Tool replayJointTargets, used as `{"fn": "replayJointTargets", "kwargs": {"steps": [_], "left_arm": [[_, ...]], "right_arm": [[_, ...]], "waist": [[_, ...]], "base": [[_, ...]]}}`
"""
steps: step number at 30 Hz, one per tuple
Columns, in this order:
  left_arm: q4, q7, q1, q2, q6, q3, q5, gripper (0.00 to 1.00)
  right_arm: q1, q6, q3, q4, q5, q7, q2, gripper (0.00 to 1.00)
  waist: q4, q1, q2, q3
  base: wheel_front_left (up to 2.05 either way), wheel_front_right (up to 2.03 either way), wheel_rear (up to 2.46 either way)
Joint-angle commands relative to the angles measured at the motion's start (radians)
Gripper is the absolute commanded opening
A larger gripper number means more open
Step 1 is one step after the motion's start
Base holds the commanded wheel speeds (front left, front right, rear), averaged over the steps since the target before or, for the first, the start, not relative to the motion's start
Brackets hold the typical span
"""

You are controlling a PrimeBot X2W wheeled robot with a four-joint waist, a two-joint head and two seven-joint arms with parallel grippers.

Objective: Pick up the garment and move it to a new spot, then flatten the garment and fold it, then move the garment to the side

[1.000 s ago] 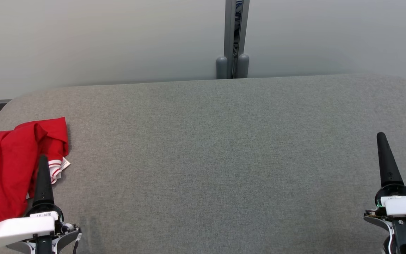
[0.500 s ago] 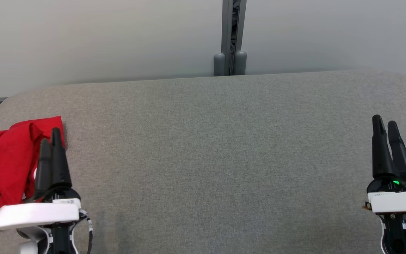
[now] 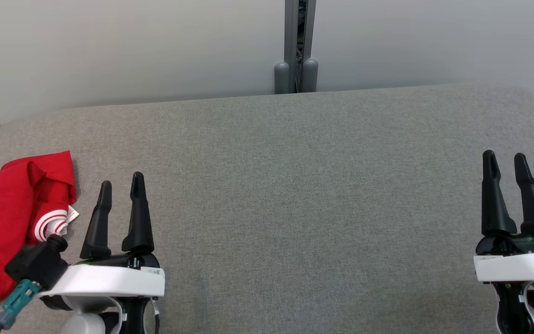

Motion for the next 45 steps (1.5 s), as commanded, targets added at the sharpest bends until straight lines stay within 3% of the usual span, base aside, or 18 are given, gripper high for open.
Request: {"fn": "replayJointTargets", "kwargs": {"steps": [1, 6, 24, 36, 45], "left_arm": [[-0.006, -0.009, -0.025, 0.007, 0.008, -0.009, 0.035, 1.00], [0.029, -0.022, -0.021, 0.007, 0.031, -0.049, 0.123, 1.00], [0.115, -0.061, -0.003, 0.008, 0.081, -0.092, 0.251, 1.00], [0.217, -0.085, 0.006, 0.010, 0.057, -0.123, 0.279, 1.00], [0.230, -0.102, 0.000, 0.010, 0.068, -0.142, 0.338, 1.00]], "right_arm": [[-0.014, 0.005, -0.012, -0.003, -0.038, -0.007, -0.003, 1.00], [-0.004, 0.005, -0.022, 0.035, -0.118, -0.011, 0.007, 1.00], [-0.006, 0.006, -0.024, 0.143, -0.312, -0.021, 0.038, 1.00], [-0.004, 0.006, -0.044, 0.191, -0.380, -0.026, 0.055, 1.00], [-0.010, 0.006, -0.052, 0.221, -0.439, -0.032, 0.069, 1.00]], "waist": [[-0.002, 0.0000, 0.0000, 0.001], [-0.010, 0.0000, 0.0000, 0.005], [-0.019, 0.0000, 0.0000, 0.007], [-0.018, 0.0000, 0.0000, 0.002], [-0.018, 0.0000, 0.0000, 0.000]], "base": [[0.00, 0.00, 0.00], [0.00, 0.00, 0.00], [0.00, 0.00, 0.00], [0.00, 0.00, 0.00], [0.00, 0.00, 0.00]]}}
